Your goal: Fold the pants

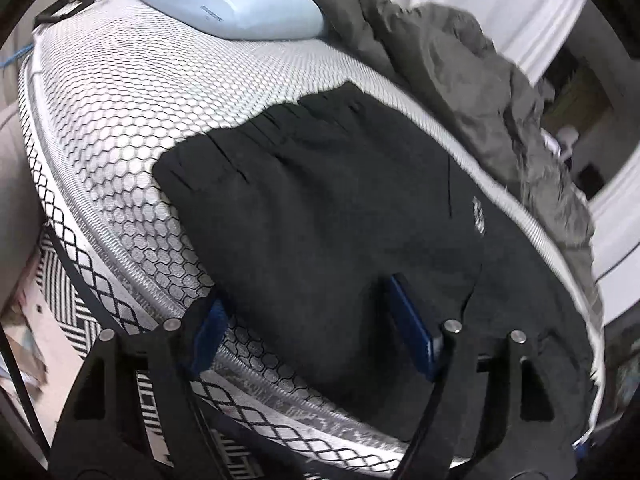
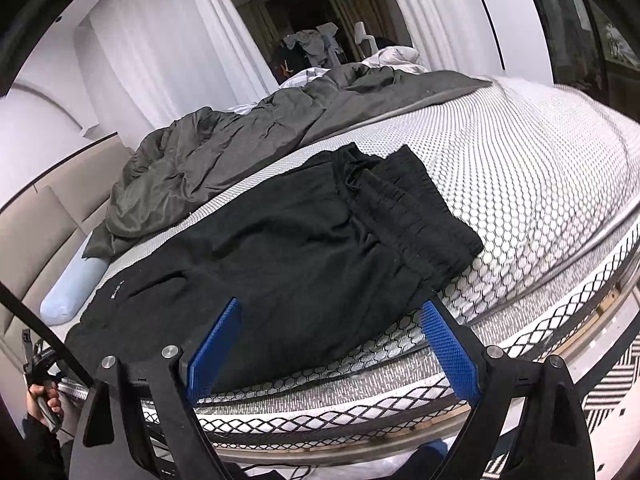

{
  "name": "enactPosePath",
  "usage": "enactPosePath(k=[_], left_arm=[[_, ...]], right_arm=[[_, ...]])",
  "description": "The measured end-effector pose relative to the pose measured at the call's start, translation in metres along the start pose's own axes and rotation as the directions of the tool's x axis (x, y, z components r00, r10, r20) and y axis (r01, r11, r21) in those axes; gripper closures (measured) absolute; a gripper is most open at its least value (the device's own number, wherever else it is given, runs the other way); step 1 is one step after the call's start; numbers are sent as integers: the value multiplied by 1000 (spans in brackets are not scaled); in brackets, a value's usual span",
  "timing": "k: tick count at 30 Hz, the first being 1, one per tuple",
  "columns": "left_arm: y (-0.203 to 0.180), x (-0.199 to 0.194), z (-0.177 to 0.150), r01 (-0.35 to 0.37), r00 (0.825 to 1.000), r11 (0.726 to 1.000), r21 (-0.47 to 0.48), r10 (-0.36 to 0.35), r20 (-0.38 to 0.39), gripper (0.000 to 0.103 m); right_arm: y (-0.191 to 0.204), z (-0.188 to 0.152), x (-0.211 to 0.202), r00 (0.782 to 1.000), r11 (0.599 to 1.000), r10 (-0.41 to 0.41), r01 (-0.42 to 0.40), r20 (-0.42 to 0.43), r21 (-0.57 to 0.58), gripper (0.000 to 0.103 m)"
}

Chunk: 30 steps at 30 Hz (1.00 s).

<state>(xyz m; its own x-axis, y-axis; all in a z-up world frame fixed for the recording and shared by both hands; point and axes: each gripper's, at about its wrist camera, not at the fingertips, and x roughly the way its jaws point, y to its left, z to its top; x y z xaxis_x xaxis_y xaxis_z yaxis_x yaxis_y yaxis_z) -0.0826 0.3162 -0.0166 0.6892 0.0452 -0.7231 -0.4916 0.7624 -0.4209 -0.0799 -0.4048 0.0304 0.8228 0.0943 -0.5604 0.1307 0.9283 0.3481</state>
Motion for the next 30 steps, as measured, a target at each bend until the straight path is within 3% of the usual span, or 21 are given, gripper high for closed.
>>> enactPosePath(k=[2,8,11,14,18,20,26,30], left_arm=[[8,-10,1,-10,1000,999,-36,11,28,52],[21,-28,2,12,995,998,-67,-5,99,78],[21,-24,6,15,996,997,-75,-8,94,85],[19,-28,6,8,994,998,-67,-1,107,89],[0,-19,7,-13,994,999,-42,17,110,97],[-4,-23,6,4,993,1000,-30,0,116,102],[-18,-49,8,35,987,999,40,-41,157,103],[-32,-57,27,56,981,997,51,-64,180,103]], right_arm=[[-8,-2,2,1000,999,13,-12,-14,42,14],[-24,-4,12,999,994,19,-15,-37,107,22],[-27,1,23,999,990,16,-10,-42,138,31],[-23,8,30,999,988,30,-25,-30,150,47],[-15,15,37,999,986,6,3,-54,165,90],[-17,15,31,998,982,28,-19,-48,186,93],[-11,16,1,998,988,58,-52,-31,146,95],[-1,35,-6,998,987,67,-64,-13,150,95]])
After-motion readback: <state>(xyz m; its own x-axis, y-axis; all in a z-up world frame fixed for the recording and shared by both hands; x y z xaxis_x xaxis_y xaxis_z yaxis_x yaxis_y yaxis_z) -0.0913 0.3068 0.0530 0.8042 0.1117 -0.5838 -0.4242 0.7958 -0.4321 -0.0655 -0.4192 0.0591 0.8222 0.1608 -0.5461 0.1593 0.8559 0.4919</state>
